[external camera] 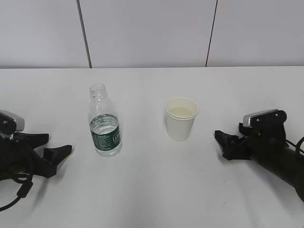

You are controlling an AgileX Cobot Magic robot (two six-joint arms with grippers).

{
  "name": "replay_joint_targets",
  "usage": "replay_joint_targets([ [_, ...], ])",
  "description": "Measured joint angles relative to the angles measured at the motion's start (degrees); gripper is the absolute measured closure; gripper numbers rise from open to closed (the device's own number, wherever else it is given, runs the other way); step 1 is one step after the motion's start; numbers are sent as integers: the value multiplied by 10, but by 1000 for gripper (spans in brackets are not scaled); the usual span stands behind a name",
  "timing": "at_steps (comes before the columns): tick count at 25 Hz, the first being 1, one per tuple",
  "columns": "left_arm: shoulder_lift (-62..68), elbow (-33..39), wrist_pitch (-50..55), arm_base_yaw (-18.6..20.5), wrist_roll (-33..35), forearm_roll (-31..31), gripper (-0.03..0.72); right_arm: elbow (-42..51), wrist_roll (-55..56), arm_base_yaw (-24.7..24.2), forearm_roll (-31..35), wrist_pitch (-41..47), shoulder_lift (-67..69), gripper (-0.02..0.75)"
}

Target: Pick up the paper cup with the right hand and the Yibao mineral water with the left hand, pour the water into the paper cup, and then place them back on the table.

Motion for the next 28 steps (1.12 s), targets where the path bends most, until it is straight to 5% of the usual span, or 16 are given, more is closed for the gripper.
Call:
replay_joint_targets([
  [11,0,0,2,38,62,-192,167,3,-84,-6,231,-7,-1,122],
  [28,-6,-7,26,38,59,-290,179,-90,-66,-6,259,5,-5,144],
])
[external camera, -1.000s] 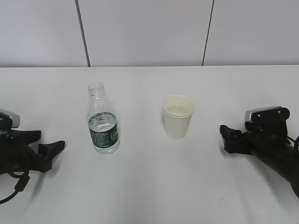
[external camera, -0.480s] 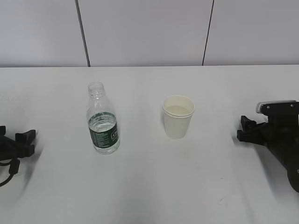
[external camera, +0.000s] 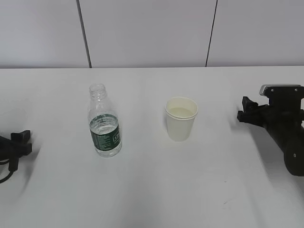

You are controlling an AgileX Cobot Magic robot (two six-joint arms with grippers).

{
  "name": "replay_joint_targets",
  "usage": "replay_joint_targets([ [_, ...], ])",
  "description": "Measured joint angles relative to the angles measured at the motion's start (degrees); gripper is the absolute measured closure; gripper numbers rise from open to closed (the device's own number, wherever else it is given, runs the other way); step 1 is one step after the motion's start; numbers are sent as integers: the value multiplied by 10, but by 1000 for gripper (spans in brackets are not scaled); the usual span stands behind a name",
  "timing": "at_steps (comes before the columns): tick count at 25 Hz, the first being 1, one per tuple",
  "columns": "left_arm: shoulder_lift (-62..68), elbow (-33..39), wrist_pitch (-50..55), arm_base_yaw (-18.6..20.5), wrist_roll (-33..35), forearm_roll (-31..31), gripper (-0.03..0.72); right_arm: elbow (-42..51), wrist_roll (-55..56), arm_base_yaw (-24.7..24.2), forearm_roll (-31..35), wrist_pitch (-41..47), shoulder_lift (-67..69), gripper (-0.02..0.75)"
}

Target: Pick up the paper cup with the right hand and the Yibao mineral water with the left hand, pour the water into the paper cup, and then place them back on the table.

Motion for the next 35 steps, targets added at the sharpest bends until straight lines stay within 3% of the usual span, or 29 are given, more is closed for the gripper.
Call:
replay_joint_targets([
  [6,-42,-62,136,0,-1,-5,188,-47,1,0,1,73,-37,144],
  [12,-97,-169,410,0,-7,-17,192,-91,1,0,1,237,-70,144],
  [24,-130,-387,913,-1,-15,-43,204,-207,2,0,0,678,-139,144],
  [31,-130,-490,1113,-1,-15,-79,205,-338,-23,0,-15,1018,-145,144],
  [35,-130,-536,1226,-1,-16,-89,218,-404,-25,0,-37,1137,-145,144],
])
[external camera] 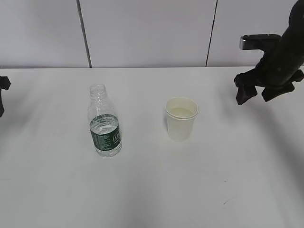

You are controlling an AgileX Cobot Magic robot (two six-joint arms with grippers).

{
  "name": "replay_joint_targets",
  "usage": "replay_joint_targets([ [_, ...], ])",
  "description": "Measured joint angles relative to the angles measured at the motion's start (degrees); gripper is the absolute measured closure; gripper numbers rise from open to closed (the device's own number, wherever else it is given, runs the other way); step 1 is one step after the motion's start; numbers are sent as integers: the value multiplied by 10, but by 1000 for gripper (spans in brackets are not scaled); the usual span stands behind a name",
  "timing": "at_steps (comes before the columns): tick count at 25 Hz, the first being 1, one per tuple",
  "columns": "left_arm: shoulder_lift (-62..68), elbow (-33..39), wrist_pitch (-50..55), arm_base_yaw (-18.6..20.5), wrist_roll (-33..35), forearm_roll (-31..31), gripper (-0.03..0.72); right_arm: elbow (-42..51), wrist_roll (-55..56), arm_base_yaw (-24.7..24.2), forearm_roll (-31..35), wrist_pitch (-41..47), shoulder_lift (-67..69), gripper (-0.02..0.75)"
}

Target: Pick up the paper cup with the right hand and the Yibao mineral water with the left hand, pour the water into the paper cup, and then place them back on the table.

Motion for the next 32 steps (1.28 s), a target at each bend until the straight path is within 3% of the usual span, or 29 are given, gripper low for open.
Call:
replay_joint_targets([
  [4,0,-32,86,0,0,-6,228,-57,0,0,-32,96,0,144],
  [10,-1,-36,100,0,3,-40,230,-98,-1,0,-41,208,0,144],
  [15,-20,-36,101,-1,16,-73,232,-99,-3,0,-43,223,0,144],
  [24,-112,-29,104,-1,41,-38,232,-99,-3,0,-29,224,-30,144],
  [32,-250,65,108,-1,41,-28,237,-76,-3,0,-21,227,-140,144],
])
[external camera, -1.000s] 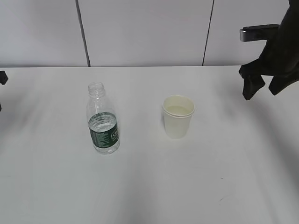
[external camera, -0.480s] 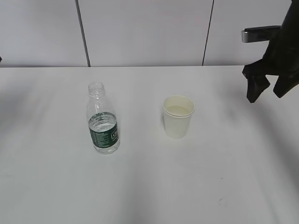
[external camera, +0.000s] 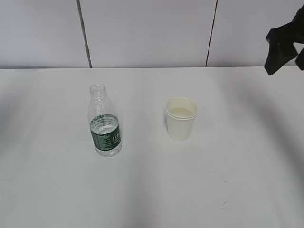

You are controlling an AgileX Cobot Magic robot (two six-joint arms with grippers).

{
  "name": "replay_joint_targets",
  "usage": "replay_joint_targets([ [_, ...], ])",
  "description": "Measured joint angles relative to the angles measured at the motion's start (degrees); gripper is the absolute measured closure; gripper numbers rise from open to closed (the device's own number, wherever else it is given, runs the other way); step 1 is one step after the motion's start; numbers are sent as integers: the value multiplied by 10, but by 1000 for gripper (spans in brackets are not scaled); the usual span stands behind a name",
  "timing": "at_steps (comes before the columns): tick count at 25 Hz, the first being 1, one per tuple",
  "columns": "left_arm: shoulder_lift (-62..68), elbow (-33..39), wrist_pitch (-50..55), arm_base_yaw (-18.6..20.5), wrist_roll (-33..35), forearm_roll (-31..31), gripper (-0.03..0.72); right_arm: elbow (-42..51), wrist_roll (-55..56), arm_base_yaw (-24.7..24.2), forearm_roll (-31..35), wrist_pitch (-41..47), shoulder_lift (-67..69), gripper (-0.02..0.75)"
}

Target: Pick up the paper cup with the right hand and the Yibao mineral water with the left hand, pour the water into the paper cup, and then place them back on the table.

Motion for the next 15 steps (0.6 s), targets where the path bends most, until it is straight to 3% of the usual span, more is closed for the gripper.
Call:
replay_joint_targets([
  [15,-298,176,9,0,0,4,239,196,1,0,4,6,-241,144],
])
